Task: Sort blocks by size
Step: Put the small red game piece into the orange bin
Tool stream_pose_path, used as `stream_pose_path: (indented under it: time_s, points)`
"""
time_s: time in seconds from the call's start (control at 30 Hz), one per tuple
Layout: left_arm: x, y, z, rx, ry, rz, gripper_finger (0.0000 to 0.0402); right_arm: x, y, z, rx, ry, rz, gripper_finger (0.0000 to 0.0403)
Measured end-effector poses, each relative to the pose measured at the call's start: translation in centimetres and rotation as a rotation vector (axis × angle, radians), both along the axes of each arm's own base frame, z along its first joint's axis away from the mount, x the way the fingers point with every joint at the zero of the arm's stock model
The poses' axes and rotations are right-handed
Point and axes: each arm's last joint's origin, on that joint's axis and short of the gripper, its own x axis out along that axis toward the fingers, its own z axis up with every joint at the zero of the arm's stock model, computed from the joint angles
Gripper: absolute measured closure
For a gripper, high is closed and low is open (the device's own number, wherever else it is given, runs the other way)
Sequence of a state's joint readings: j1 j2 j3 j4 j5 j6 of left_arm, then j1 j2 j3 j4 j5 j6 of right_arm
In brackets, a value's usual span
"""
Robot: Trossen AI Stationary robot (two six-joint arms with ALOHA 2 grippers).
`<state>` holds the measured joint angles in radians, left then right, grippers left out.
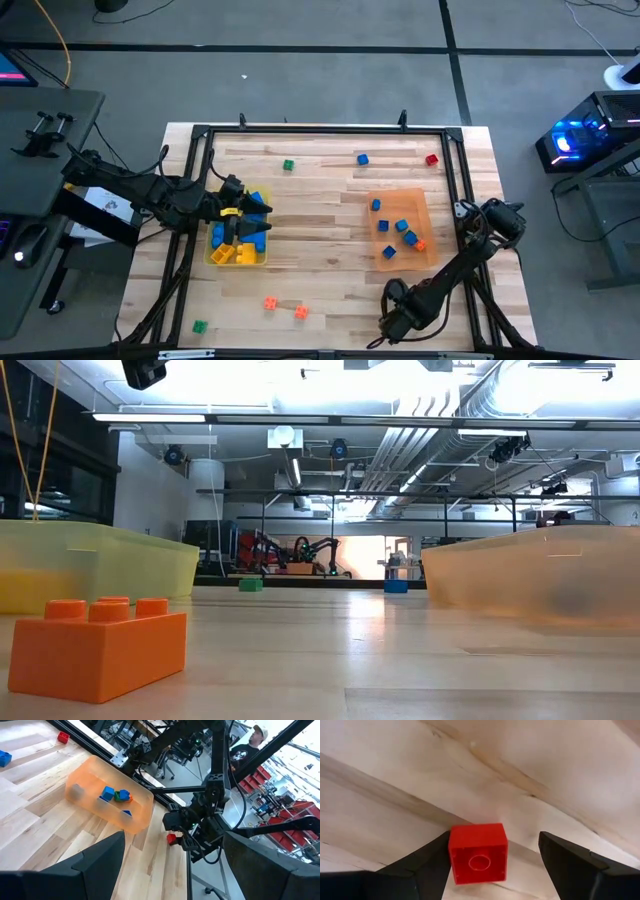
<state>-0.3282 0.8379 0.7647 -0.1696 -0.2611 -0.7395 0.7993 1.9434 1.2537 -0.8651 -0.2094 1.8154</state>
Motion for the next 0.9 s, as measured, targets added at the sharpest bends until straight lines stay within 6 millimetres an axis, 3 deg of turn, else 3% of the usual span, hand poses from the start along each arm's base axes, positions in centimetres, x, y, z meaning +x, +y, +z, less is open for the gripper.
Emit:
stream_pose_path:
  time_s: [0.27,0.37,0.6,0.67,0.77,0.9]
  points:
    - [0.0,0.0,-0.2,0.006,0.018,0.000,0.0078,0.4,0.5,0.0,0.044,-0.042,-0.015,0.0117]
    - [-0.1,0.0,-0.3,0.009,0.026,0.000,0.0078,0.5,0.5,0.0,0.049,-0.057,-0.002,0.0134]
    - [-0.1,0.0,-0.3,0.010,0.028,-0.001,0.0078,0.7,0.6,0.4,0.044,-0.088,0.045,0.0276]
    - [-0.1,0.0,-0.3,0.006,0.029,-0.020,0.0078,0.9,0.8,1.7,0.062,-0.118,0.081,0.0274]
    - [-0.1,-0.1,-0.3,0.007,0.037,-0.034,0.0078,0.9,0.2,5.7,0.022,-0.193,0.095,0.0274]
    - [-0.1,-0.1,-0.5,0.012,0.055,-0.034,0.0078,0.2,-3.4,11.5,-0.222,-0.272,0.019,0.0274]
